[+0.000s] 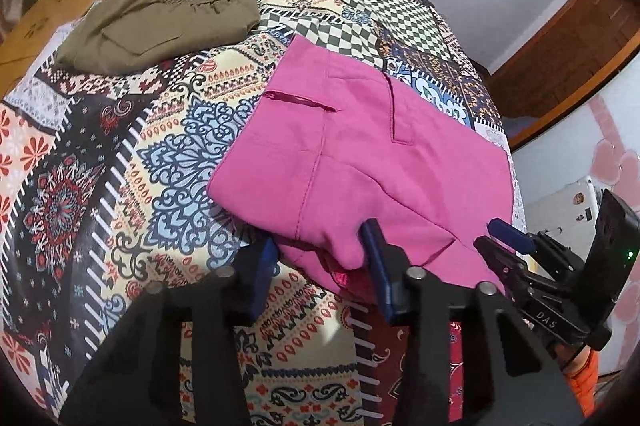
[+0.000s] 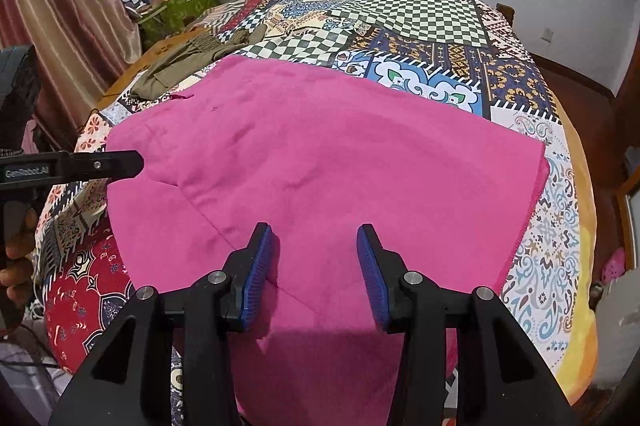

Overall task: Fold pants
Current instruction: 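Lower the left tool and pinch the trouser waistband edge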

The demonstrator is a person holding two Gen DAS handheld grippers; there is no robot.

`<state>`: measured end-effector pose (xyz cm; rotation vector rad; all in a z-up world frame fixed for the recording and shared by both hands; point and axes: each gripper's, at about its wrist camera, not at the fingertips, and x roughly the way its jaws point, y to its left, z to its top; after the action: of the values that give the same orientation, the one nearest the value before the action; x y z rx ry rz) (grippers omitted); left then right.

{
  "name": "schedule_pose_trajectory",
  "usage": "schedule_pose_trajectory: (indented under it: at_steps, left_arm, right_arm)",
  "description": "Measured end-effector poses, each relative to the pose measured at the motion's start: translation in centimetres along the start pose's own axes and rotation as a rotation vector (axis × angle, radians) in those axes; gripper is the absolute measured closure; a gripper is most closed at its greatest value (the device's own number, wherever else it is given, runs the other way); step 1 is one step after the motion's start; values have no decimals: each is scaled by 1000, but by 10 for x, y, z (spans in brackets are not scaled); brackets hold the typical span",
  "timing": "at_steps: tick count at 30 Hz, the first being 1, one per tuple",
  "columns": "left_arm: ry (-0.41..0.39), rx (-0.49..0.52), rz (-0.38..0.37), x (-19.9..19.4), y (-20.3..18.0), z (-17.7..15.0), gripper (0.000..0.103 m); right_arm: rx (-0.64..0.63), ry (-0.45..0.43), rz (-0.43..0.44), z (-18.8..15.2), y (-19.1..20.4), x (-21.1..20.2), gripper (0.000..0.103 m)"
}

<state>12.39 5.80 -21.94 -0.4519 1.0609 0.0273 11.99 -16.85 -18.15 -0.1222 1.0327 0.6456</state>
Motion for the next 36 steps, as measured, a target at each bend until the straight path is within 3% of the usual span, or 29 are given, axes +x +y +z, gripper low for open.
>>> schedule_pose_trajectory:
  at_steps: [11, 27, 36]
  left_arm:
    - [-81, 98, 8, -20, -4, 4, 80]
    - [-267, 207, 202, -85, 10, -6, 84]
    - [-335, 377, 214, -95, -26, -9, 84]
  right_arm:
    - [-16, 12, 5, 8, 1, 5, 61]
    - [-145, 19, 52, 34, 46, 16, 61]
    - [-96, 12, -2, 20, 31, -12, 60]
